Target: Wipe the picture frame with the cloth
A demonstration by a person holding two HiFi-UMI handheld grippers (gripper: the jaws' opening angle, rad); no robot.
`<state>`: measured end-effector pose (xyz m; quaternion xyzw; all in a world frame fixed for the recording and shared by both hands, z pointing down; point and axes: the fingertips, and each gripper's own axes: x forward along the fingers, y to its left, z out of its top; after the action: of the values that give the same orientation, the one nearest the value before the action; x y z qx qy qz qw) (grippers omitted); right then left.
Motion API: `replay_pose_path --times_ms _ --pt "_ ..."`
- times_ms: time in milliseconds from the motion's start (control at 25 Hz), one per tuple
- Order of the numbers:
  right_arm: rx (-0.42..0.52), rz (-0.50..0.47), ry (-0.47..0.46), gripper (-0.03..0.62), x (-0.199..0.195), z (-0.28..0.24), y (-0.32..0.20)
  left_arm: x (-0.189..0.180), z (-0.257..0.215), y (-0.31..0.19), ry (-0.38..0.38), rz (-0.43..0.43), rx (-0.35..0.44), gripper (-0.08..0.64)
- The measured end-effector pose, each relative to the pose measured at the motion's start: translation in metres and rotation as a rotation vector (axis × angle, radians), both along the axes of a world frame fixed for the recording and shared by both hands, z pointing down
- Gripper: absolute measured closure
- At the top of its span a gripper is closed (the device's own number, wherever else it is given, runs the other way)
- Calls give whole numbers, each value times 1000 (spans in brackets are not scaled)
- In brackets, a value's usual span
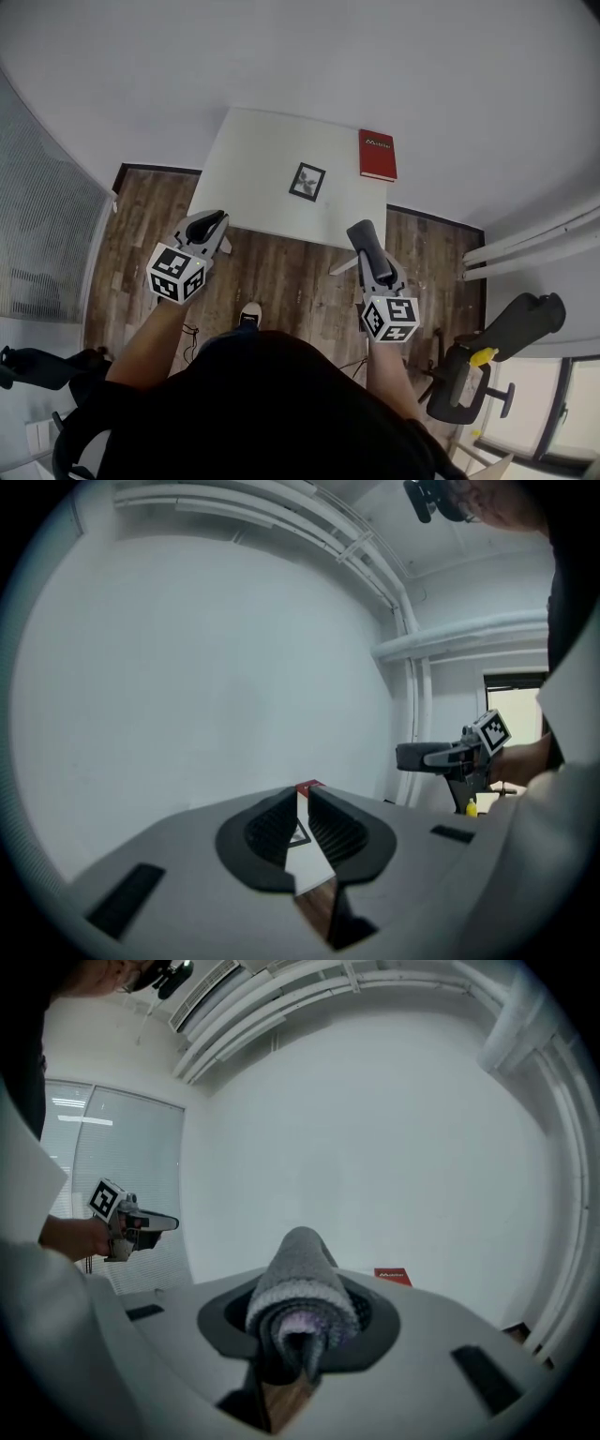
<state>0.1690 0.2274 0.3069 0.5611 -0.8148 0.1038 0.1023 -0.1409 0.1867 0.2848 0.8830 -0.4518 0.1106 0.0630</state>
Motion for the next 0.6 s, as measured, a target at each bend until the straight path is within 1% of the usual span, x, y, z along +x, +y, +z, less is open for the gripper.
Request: replay_pose_path --times_ms 240,600 --pt "-2 8 38 485 -28 2 -38 -23 3 -54 8 20 -11 518" --pt "-18 75 73 485 -41 -2 -67 -20 11 -106 32 118 -21 518"
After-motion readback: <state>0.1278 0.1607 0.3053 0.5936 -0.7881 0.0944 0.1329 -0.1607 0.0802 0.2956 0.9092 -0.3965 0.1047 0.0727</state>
